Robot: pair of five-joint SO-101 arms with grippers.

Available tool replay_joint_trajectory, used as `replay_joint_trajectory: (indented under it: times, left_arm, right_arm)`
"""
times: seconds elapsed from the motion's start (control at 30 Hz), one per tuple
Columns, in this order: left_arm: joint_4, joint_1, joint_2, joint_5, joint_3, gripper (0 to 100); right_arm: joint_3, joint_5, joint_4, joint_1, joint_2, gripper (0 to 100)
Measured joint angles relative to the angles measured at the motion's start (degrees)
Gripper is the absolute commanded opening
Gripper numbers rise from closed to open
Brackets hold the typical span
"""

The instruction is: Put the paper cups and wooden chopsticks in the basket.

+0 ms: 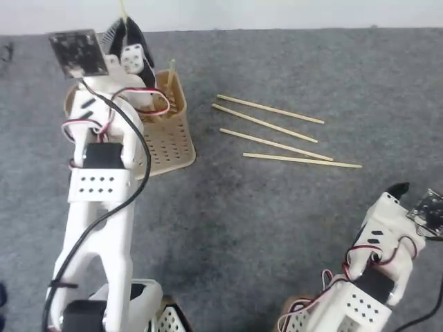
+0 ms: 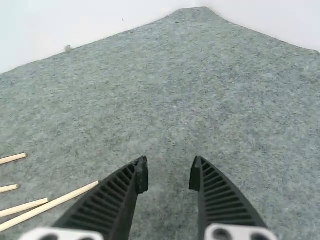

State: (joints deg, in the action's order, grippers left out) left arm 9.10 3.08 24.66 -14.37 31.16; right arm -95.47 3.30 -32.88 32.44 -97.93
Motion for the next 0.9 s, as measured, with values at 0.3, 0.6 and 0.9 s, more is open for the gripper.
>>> replay_joint_trajectory:
  times: [0.3,0.6,0.9]
  left_arm:
    - [10.7,-0.4,11.1,6.5,6.4,31]
    - [9.8,1.8,11.6,7.6,6.9,24]
    - [8.6,4.2,11.3,7.6,7.0,24]
  right_arm:
    - [0.0,-0.4,0.0,0.0,0.0,14.7]
    - [0.0,-0.4,0.0,-0.3,0.0,14.7]
    - [0.0,-0.4,0.0,-2.0,0.0,14.7]
